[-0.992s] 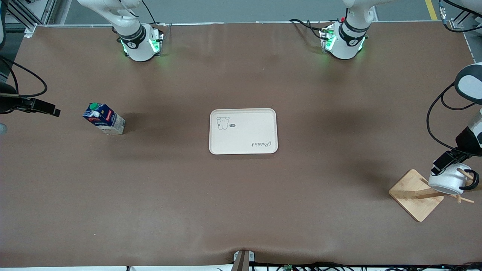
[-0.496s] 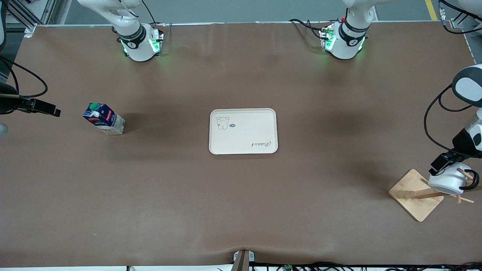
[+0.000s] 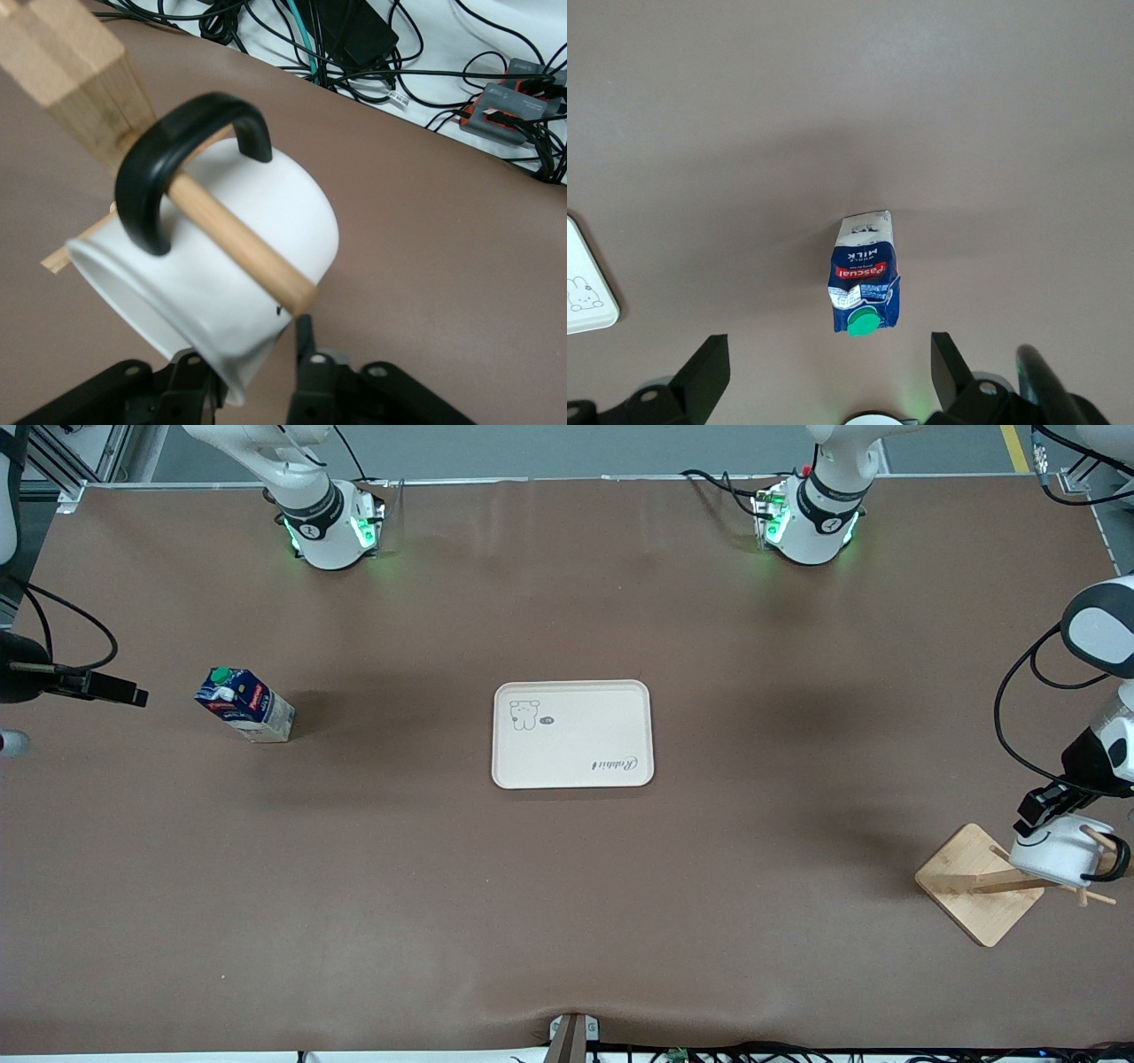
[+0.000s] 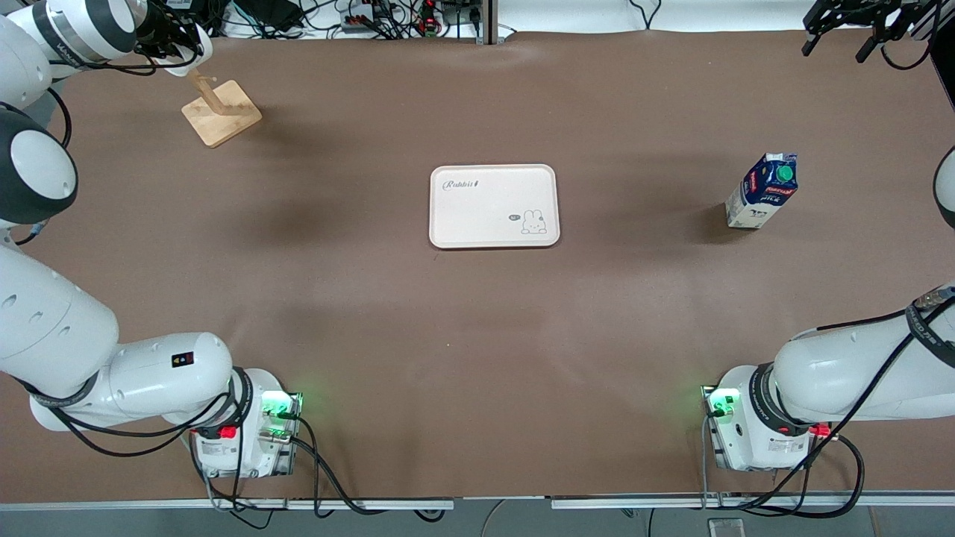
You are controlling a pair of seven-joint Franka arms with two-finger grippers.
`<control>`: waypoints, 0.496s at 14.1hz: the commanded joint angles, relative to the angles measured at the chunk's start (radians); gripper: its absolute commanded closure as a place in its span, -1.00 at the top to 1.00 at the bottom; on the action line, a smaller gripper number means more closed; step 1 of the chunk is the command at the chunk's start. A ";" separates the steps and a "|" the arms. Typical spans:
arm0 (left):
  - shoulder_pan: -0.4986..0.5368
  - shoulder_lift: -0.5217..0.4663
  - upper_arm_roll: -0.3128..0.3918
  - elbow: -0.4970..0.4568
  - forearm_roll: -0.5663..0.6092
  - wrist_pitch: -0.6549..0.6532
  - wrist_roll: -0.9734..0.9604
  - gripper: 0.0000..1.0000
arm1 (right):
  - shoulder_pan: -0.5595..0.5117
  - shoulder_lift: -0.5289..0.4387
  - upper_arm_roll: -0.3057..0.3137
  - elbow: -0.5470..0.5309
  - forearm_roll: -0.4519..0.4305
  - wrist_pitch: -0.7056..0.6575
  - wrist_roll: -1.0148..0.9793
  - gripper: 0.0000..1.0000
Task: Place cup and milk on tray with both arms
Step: 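Grasp the mug rim with the left gripper while the right gripper grasps the milk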
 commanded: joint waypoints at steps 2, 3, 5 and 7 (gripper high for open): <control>-0.008 -0.001 -0.003 0.002 -0.008 0.005 0.013 -0.65 | -0.023 0.020 0.008 0.000 0.009 -0.010 0.012 1.00; -0.010 -0.001 -0.003 0.002 -0.008 0.005 0.013 -0.74 | -0.032 0.028 0.008 -0.016 0.009 -0.018 0.012 1.00; -0.012 -0.001 -0.004 0.002 -0.008 0.004 0.013 -0.96 | -0.058 0.039 0.009 -0.054 0.012 -0.017 0.012 1.00; -0.012 -0.002 -0.012 0.002 -0.008 0.001 0.009 -1.00 | -0.058 0.043 0.008 -0.086 0.016 -0.020 0.012 1.00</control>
